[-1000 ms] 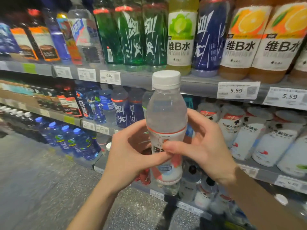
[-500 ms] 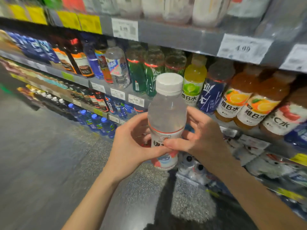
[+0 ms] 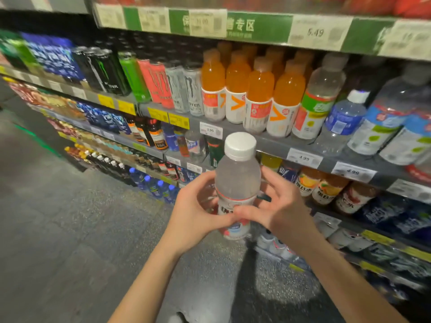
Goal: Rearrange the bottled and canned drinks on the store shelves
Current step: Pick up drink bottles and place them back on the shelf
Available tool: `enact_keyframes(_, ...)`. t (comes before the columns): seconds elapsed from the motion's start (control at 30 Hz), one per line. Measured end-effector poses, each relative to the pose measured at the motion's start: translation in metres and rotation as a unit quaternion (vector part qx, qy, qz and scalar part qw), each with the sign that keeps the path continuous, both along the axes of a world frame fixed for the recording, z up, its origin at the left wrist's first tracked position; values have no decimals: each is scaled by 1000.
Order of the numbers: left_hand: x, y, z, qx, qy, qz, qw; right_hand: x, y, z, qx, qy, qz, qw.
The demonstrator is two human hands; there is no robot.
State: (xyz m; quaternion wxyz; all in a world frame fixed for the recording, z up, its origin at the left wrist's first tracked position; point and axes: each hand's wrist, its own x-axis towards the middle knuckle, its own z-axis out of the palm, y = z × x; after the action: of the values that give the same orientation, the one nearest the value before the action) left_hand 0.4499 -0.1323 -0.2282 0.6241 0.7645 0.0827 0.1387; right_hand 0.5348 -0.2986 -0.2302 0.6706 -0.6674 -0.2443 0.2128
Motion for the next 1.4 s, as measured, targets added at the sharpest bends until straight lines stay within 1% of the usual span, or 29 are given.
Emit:
enact_keyframes(0.13,-4,35,22,1,-8,-18,1000,-12,31,24,-10,-51,-24,998)
enact_keyframes(0.27,-3,80,37,11,-20,-59,998,-21,75,38,-37,-82,-63,994)
enact_keyframes(0.43,1,142,41,15,-25,-109,994,-37,127,42,-23,-81,-116,990)
enact_keyframes(0.6,11,187,41,-27,-6,-147,989,-47,171,46,-22,-90,-151,984)
enact_keyframes(0.73,23,208,40,-41,15,-165,985,-45,192,45,-11,-86,-182,980)
enact_keyframes(0.87,40,220,34,-27,24,-176,984,-30,199,36,-11,-73,-175,982)
enact_keyframes(1.1,57,246,21,10,21,-166,986,-5,224,18,-10,-61,-160,985)
enact_keyframes(1.2,60,261,16,-3,34,-159,987,1,242,11,-25,-54,-161,985)
enact_keyframes(1.4,74,298,-9,12,41,-165,985,8,278,-8,-71,-57,-177,980)
